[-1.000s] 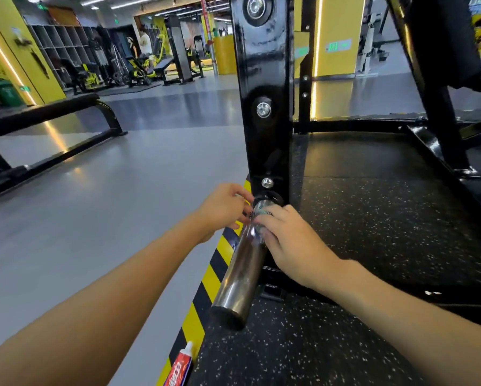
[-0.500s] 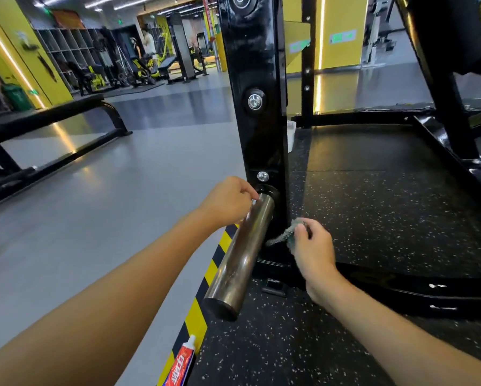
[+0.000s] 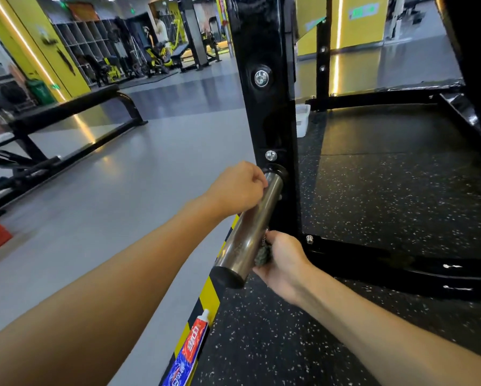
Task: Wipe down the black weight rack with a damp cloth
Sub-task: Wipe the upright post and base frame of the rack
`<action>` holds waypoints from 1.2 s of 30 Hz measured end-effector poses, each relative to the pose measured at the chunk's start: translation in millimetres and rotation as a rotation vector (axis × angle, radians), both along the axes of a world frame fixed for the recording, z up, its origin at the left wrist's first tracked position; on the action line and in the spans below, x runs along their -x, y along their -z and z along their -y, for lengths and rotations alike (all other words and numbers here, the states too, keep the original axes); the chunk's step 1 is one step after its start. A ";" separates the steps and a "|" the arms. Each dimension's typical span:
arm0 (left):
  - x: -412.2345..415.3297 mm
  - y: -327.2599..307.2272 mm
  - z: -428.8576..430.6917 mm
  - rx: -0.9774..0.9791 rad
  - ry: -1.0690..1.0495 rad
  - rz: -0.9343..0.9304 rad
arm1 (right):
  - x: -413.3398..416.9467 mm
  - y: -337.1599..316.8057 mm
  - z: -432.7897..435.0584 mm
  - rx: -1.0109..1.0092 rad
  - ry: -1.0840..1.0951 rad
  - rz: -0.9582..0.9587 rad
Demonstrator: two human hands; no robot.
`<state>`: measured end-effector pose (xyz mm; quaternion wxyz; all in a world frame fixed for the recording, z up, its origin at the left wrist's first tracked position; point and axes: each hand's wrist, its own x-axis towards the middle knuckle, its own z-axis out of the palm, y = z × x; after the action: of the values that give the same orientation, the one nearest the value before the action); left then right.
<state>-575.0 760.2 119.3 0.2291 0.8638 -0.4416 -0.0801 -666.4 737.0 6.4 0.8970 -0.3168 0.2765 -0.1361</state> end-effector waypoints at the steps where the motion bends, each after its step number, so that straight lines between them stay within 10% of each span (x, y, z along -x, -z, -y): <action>1: 1.0 -0.6 0.4 -0.004 -0.003 0.010 | 4.7 0.7 -6.0 0.001 -0.033 0.004; 8: 44.2 17.5 27.7 0.005 0.086 0.177 | 44.6 -13.6 17.9 0.130 -0.003 -0.024; 16: 86.4 118.6 54.7 0.209 0.101 -0.262 | 62.2 2.2 107.7 0.143 0.226 -0.100; 22: 71.2 185.5 46.9 0.560 -0.286 -0.356 | 40.7 35.4 119.0 0.586 -0.222 -0.406; 28: 34.2 187.5 83.7 0.906 -0.665 -0.390 | 16.4 75.7 146.1 0.975 -0.194 -0.529; 36: 9.9 245.2 81.8 0.709 -0.745 -0.342 | -0.7 128.9 144.4 1.240 -0.378 -0.677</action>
<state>-584.9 678.4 -126.0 0.5881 0.8062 -0.0618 0.0209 -665.7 592.6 -122.5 0.4263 -0.8336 0.3513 -0.0050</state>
